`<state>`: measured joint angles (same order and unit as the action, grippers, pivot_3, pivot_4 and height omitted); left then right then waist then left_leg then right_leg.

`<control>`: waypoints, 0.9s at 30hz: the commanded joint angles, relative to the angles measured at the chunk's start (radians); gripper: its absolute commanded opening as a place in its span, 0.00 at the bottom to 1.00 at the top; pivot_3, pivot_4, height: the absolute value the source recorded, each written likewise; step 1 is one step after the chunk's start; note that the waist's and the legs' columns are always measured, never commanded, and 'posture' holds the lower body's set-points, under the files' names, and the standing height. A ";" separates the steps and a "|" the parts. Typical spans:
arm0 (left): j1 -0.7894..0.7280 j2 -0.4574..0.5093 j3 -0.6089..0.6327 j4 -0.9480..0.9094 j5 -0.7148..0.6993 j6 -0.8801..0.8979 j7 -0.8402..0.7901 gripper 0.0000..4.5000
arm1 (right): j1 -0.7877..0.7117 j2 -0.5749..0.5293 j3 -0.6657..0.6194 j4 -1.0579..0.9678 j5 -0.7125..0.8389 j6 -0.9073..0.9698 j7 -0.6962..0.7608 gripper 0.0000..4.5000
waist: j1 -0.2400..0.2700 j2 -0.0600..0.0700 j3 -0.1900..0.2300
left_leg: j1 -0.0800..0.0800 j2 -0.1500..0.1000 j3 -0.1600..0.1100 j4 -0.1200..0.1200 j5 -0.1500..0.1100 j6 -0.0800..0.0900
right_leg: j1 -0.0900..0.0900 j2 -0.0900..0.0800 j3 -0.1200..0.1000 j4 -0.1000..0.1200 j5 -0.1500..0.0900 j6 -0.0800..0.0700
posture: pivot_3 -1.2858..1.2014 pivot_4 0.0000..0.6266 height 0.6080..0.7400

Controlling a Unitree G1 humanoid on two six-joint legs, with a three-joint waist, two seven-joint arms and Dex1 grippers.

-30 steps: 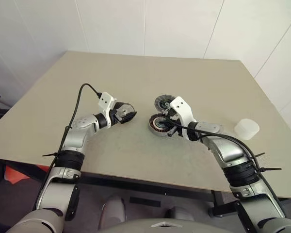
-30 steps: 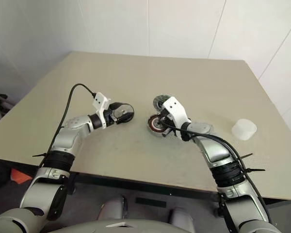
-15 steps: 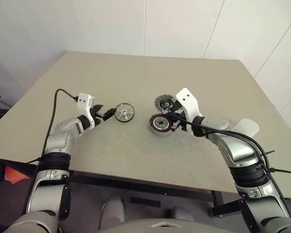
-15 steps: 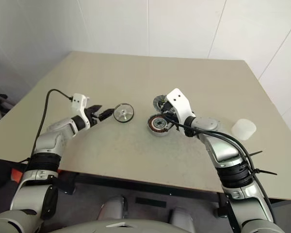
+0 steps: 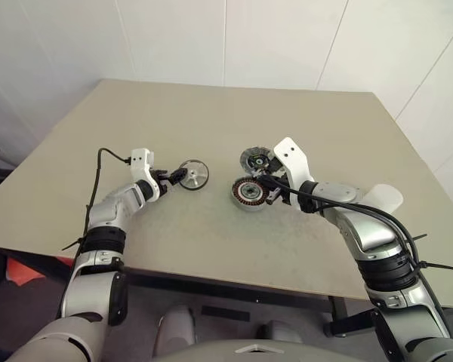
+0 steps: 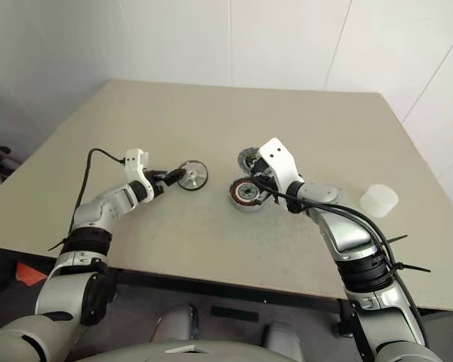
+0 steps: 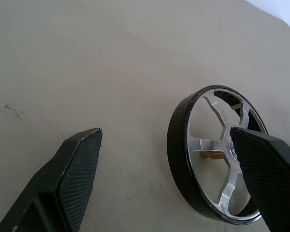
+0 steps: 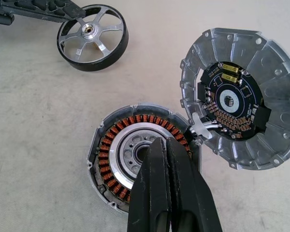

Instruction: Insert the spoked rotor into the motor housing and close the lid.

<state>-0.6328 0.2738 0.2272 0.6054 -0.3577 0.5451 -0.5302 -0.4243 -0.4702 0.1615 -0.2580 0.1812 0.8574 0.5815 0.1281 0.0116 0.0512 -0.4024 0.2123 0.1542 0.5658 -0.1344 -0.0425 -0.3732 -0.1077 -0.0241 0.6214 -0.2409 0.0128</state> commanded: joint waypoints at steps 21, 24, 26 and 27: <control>-0.038 -0.083 -0.030 -0.082 -0.065 0.147 -0.038 0.72 | -0.034 0.005 -0.027 -0.017 0.001 -0.018 -0.031 0.00 | 0.007 0.000 0.000 | 0.000 -0.001 0.000 0.000 0.000 0.000 | 0.001 -0.001 0.000 -0.001 0.000 0.000 | 0.52 0.00 1.00; -0.036 -0.089 -0.022 -0.081 -0.070 0.147 -0.026 0.48 | -0.039 -0.006 -0.042 -0.009 0.001 -0.021 -0.030 0.00 | 0.006 0.000 0.000 | 0.000 -0.001 0.000 0.000 0.000 0.000 | 0.001 -0.001 0.000 -0.001 0.000 0.000 | 0.52 0.00 1.00; -0.031 -0.094 -0.022 -0.081 -0.067 0.144 -0.020 0.43 | -0.040 -0.016 -0.049 -0.008 0.000 -0.023 -0.030 0.00 | 0.007 0.000 0.000 | 0.000 -0.001 -0.001 0.000 0.000 0.000 | 0.001 -0.001 0.000 -0.001 0.000 0.000 | 0.52 0.00 1.00; -0.030 -0.096 -0.021 -0.079 -0.068 0.143 -0.019 0.43 | -0.040 -0.021 -0.054 -0.005 0.000 -0.023 -0.031 0.00 | 0.007 0.000 0.000 | 0.000 -0.001 0.000 0.000 0.000 0.000 | 0.001 -0.001 0.000 -0.001 0.000 0.000 | 0.52 0.00 1.00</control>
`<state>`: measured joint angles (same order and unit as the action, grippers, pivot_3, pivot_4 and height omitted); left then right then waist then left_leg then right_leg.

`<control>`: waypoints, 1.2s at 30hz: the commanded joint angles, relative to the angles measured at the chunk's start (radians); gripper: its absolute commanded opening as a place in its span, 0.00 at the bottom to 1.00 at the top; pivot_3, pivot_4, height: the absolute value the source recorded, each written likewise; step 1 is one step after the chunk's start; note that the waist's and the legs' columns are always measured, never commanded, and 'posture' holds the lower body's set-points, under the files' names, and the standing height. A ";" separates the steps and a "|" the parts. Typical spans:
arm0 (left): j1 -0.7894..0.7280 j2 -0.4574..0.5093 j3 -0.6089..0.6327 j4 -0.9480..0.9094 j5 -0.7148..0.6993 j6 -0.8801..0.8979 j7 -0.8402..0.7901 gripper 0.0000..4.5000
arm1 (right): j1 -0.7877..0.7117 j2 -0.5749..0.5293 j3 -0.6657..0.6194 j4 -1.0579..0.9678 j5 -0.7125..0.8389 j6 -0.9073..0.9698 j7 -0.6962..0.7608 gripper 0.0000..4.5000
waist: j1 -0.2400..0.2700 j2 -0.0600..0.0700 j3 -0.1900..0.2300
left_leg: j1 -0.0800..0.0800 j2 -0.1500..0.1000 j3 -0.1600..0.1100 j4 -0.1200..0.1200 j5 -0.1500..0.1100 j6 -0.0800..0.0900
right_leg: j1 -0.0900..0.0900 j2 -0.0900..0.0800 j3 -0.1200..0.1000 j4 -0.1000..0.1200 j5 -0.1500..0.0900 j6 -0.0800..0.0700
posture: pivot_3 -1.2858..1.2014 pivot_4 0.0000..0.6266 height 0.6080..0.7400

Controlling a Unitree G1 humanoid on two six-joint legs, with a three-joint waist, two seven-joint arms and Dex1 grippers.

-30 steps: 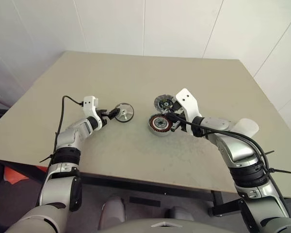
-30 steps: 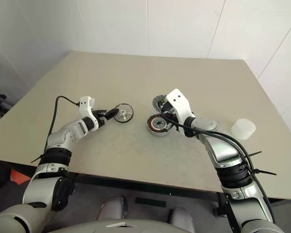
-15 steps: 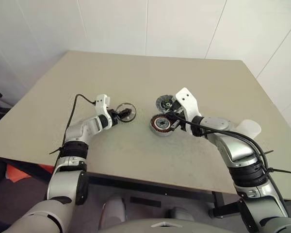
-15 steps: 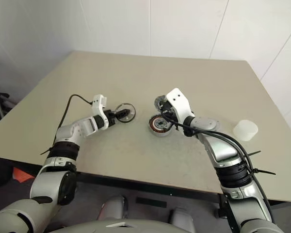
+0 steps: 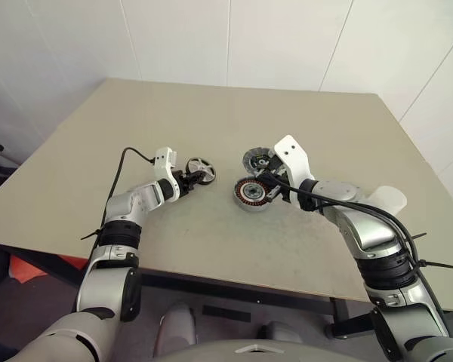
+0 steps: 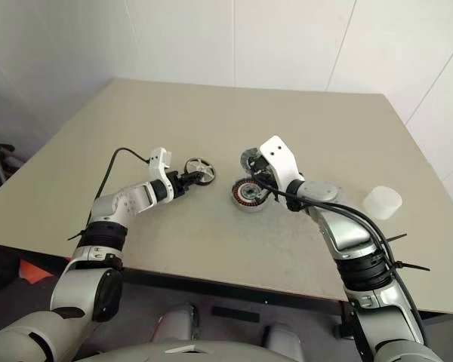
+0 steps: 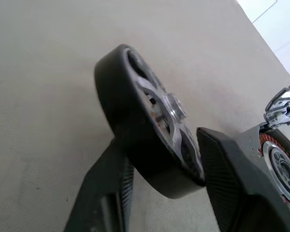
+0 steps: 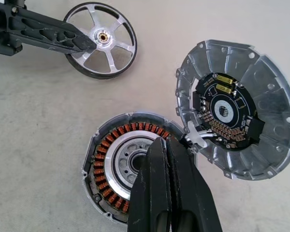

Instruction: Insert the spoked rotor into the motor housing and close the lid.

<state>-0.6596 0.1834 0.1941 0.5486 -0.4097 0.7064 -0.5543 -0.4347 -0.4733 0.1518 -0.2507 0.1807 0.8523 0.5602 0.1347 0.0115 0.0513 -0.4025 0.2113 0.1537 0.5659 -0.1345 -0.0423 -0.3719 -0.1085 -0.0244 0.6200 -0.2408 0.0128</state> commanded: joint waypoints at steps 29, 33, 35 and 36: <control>-0.004 0.000 0.206 -0.086 -0.464 0.727 -0.100 0.09 | 0.035 -0.307 -0.192 0.166 -0.142 -0.142 -0.072 0.00 | -0.005 0.002 0.001 | 0.000 -0.001 0.001 0.001 -0.002 0.003 | 0.001 -0.001 0.001 -0.001 0.000 -0.001 | 0.52 0.00 1.00; -0.030 -0.083 0.232 -0.076 -0.497 0.747 -0.070 0.09 | 0.038 -0.300 -0.193 0.172 -0.146 -0.147 -0.071 0.00 | -0.003 0.001 0.001 | 0.000 -0.002 0.001 0.002 -0.003 0.005 | 0.002 -0.002 0.001 -0.002 0.000 0.000 | 0.52 0.00 1.00; -0.048 -0.111 0.219 -0.039 -0.480 0.734 -0.062 0.09 | 0.036 -0.299 -0.191 0.178 -0.149 -0.152 -0.069 0.00 | -0.003 0.001 0.001 | 0.000 -0.003 0.001 0.003 -0.003 0.006 | 0.003 -0.002 0.001 -0.002 0.000 0.000 | 0.52 0.00 1.00; -0.061 -0.124 0.213 -0.013 -0.470 0.720 -0.061 0.09 | 0.035 -0.298 -0.190 0.180 -0.150 -0.154 -0.069 0.00 | -0.004 0.001 0.001 | 0.000 -0.003 0.001 0.004 -0.004 0.007 | 0.003 -0.002 0.001 -0.002 0.000 0.000 | 0.52 0.00 1.00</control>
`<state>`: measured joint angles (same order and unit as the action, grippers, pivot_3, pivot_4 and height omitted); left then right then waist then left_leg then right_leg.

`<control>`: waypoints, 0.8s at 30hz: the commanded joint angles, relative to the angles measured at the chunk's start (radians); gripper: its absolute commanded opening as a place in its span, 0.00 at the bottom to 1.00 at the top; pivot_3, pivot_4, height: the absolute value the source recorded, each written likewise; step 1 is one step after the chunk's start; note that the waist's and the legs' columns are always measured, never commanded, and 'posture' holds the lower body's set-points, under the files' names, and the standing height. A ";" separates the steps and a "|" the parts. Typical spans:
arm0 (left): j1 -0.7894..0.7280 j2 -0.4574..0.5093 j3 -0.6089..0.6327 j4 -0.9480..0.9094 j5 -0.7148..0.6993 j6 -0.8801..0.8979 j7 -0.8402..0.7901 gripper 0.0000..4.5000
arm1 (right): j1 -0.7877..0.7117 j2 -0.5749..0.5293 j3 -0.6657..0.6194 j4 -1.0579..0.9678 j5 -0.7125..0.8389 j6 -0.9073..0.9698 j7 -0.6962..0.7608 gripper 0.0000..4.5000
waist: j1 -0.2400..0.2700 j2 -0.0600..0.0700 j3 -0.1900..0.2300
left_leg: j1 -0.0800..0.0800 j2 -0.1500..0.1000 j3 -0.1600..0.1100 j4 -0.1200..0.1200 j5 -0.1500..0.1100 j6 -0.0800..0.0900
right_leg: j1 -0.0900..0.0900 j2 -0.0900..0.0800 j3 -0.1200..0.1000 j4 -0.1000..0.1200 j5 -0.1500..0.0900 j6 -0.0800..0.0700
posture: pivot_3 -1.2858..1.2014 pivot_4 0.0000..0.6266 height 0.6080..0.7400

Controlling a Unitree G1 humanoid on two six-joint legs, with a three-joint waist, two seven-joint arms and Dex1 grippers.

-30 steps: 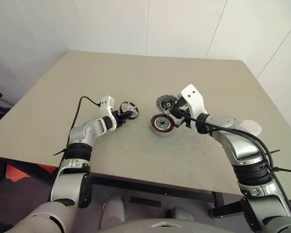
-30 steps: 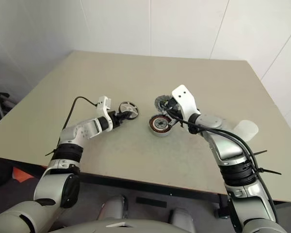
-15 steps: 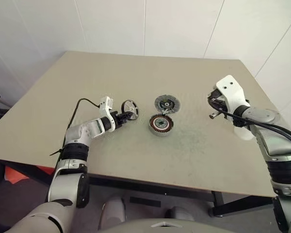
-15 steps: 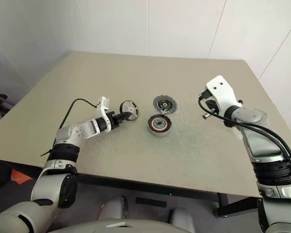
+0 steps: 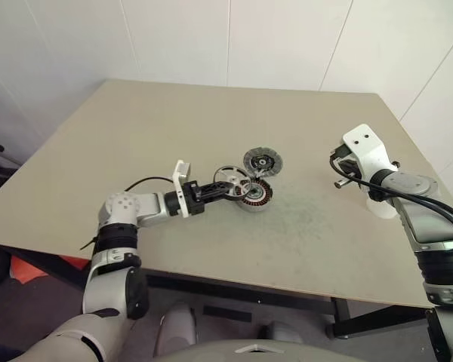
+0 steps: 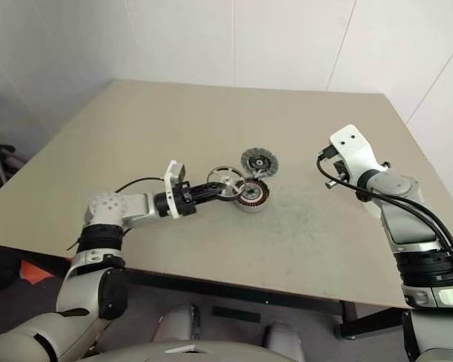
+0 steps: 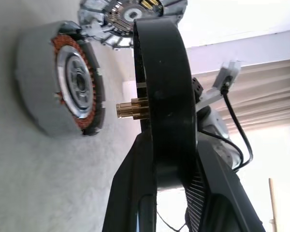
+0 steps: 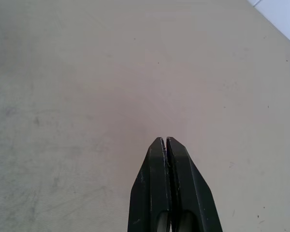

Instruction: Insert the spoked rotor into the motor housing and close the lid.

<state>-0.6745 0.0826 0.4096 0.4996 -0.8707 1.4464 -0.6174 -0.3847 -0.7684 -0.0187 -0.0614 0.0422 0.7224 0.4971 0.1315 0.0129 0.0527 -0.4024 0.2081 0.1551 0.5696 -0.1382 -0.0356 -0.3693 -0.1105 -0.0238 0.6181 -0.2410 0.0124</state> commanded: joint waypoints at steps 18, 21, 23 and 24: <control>-0.227 -0.075 -0.045 0.370 0.112 -0.280 -0.051 0.09 | -0.008 0.026 -0.021 -0.019 -0.020 -0.025 -0.026 0.00 | 0.005 0.000 0.000 | -0.002 -0.001 0.000 0.000 -0.001 0.003 | 0.002 -0.001 -0.001 -0.006 0.000 0.000 | 0.52 0.00 1.00; -0.218 -0.074 -0.064 0.376 0.129 -0.278 -0.064 0.09 | -0.008 0.029 -0.021 -0.018 -0.020 -0.028 -0.028 0.00 | 0.005 0.000 0.000 | -0.002 0.000 0.000 0.000 -0.002 0.003 | 0.002 -0.001 -0.001 -0.007 0.000 0.000 | 0.52 0.00 1.00; -0.213 -0.074 -0.072 0.379 0.138 -0.276 -0.067 0.09 | -0.008 0.031 -0.017 -0.014 -0.022 -0.032 -0.031 0.00 | 0.005 0.000 0.000 | -0.002 0.000 0.000 0.000 -0.003 0.005 | 0.002 -0.001 -0.001 -0.007 0.000 0.000 | 0.52 0.00 1.00; -0.212 -0.074 -0.074 0.382 0.142 -0.277 -0.067 0.09 | -0.009 0.032 -0.016 -0.011 -0.024 -0.033 -0.032 0.00 | 0.005 0.000 0.000 | -0.002 0.000 0.000 0.000 -0.003 0.005 | 0.002 -0.001 -0.001 -0.007 0.000 0.000 | 0.52 0.00 1.00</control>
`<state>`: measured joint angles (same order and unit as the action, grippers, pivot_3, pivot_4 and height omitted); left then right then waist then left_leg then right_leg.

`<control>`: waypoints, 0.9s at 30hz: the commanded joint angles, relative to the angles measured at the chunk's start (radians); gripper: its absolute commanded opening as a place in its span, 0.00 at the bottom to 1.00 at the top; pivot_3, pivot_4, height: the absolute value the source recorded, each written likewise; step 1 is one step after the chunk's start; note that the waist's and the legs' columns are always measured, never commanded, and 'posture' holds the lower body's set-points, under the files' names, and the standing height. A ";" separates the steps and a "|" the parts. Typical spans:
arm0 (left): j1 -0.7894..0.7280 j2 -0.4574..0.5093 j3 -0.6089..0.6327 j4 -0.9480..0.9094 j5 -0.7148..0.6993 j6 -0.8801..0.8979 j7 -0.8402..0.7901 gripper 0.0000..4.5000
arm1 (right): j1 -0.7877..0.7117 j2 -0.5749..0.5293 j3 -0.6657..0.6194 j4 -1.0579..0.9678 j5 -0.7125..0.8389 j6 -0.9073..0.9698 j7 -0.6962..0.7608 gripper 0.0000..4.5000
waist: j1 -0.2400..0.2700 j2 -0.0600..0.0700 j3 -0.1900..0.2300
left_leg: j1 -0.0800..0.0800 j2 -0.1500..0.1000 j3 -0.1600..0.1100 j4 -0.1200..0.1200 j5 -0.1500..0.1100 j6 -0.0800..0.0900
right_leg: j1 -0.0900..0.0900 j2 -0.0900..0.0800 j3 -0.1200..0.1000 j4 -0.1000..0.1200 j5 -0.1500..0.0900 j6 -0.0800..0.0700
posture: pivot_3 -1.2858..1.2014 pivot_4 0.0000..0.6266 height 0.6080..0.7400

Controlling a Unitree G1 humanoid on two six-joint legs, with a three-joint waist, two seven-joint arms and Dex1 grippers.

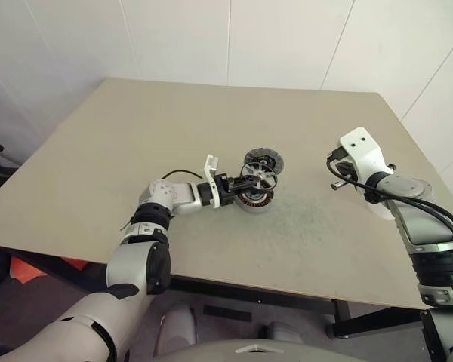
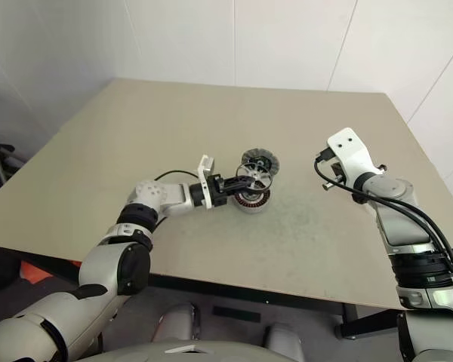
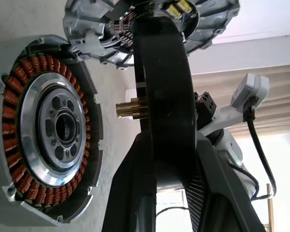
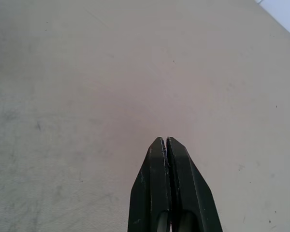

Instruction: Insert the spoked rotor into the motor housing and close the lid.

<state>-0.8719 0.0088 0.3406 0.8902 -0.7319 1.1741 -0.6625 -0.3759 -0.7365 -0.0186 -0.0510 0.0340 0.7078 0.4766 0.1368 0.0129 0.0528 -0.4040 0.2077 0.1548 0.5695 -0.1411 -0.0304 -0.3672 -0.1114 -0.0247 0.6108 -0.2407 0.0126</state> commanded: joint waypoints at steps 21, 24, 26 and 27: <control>0.018 0.025 -0.040 -0.050 0.074 -0.010 -0.020 0.43 | -0.041 0.015 -0.005 -0.031 -0.014 -0.017 -0.010 0.00 | -0.003 0.000 0.000 | 0.004 0.000 0.000 0.000 0.000 0.000 | 0.003 0.000 0.000 0.000 0.000 0.000 | 0.52 0.00 1.00; 0.038 0.053 -0.043 -0.130 0.061 0.042 -0.018 0.43 | -0.040 0.009 -0.003 -0.054 -0.008 -0.014 0.005 0.00 | -0.004 0.001 0.000 | 0.003 0.000 0.000 0.000 0.000 0.000 | 0.003 0.000 0.000 0.000 0.000 0.000 | 0.52 0.00 1.00; 0.068 0.074 -0.040 -0.208 0.042 0.091 -0.014 0.43 | -0.031 -0.003 -0.005 -0.102 0.003 -0.001 0.029 0.00 | -0.006 0.001 0.000 | 0.002 0.000 0.000 -0.001 0.000 0.000 | 0.001 0.000 0.000 -0.001 0.000 0.000 | 0.52 0.00 1.00; 0.080 0.078 -0.037 -0.236 0.035 0.107 -0.009 0.43 | -0.029 -0.005 -0.008 -0.117 0.005 0.004 0.036 0.00 | -0.006 0.001 0.000 | 0.001 0.000 0.000 -0.002 0.000 0.000 | 0.000 0.000 0.000 -0.001 0.000 0.000 | 0.52 0.00 1.00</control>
<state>-0.7916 0.0799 0.2971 0.7250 -0.6626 1.2491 -0.6710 -0.3870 -0.7208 -0.0158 -0.0978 0.0348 0.7115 0.5003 0.1310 0.0141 0.0531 -0.4036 0.2082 0.1550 0.5675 -0.1412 -0.0301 -0.3678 -0.1111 -0.0249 0.6102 -0.2407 0.0126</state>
